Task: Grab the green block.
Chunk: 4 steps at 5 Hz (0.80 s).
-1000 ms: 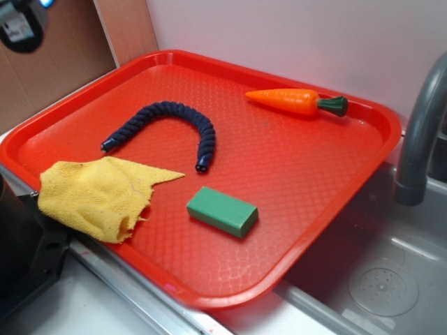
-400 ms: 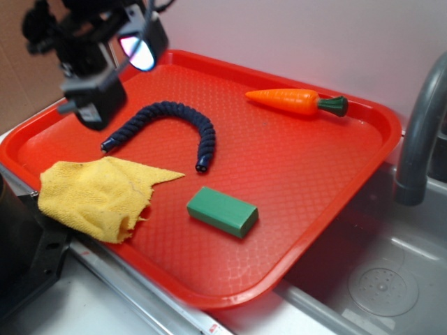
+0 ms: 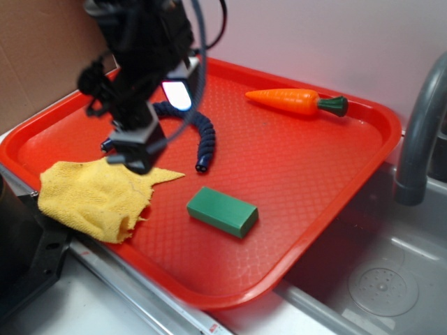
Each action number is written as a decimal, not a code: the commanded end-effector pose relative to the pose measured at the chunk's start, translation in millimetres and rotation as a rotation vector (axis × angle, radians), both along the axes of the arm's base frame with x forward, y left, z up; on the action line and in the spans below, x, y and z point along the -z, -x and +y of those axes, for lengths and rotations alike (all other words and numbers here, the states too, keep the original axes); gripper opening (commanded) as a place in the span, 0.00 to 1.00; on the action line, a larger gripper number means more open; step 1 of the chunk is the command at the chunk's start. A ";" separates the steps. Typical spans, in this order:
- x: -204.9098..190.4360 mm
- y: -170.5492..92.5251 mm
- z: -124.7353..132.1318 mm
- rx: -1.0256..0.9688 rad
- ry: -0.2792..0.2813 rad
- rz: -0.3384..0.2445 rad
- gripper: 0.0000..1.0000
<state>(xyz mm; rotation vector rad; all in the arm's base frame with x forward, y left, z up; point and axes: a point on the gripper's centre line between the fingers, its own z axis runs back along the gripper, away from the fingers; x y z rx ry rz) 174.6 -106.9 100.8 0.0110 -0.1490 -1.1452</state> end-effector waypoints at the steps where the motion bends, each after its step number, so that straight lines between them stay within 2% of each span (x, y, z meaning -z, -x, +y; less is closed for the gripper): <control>1: 42.0 -5.9 -13.1 0.070 -0.078 0.007 1.00; 3: 71.3 -2.6 -14.6 0.153 -0.037 0.054 1.00; 4: 80.3 -6.8 -12.7 0.137 -0.055 0.074 0.39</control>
